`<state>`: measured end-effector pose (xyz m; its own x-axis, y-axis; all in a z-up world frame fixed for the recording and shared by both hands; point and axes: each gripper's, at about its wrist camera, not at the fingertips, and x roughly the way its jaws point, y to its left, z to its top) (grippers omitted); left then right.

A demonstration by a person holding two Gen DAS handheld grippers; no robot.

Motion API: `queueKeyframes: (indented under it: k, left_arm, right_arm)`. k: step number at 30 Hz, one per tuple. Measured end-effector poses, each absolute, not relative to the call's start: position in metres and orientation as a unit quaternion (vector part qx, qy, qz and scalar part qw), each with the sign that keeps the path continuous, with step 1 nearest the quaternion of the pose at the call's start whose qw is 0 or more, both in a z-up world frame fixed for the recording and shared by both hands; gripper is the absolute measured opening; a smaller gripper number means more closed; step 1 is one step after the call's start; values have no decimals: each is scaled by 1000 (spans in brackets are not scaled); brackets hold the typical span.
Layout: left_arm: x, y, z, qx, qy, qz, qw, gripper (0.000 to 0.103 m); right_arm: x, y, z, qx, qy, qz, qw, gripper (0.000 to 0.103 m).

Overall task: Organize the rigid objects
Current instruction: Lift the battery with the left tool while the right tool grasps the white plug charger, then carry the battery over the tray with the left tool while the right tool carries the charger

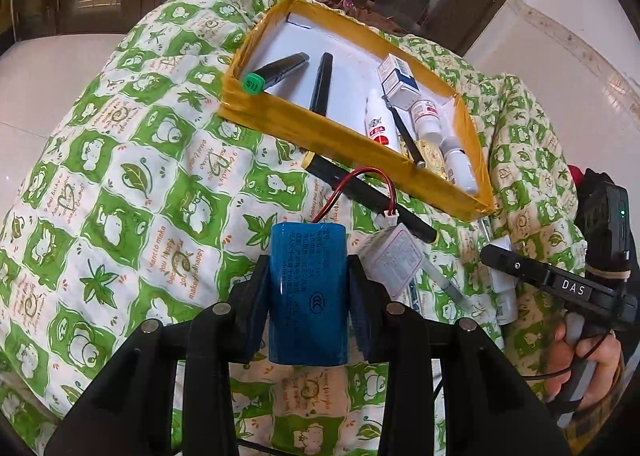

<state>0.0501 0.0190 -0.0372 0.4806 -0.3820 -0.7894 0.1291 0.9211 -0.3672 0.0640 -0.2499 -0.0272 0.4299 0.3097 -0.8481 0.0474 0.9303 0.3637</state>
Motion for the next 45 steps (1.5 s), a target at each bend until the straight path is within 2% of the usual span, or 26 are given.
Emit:
queueKeyframes:
  k: [14, 45]
  left_arm:
    - [51, 18, -36, -121, 489, -148, 851, 33]
    - [78, -13, 9, -100, 461, -172, 865, 33]
  right_arm:
    - [60, -252, -9, 169, 499, 73, 847, 38]
    - [59, -259, -1, 181, 479, 59, 857, 38]
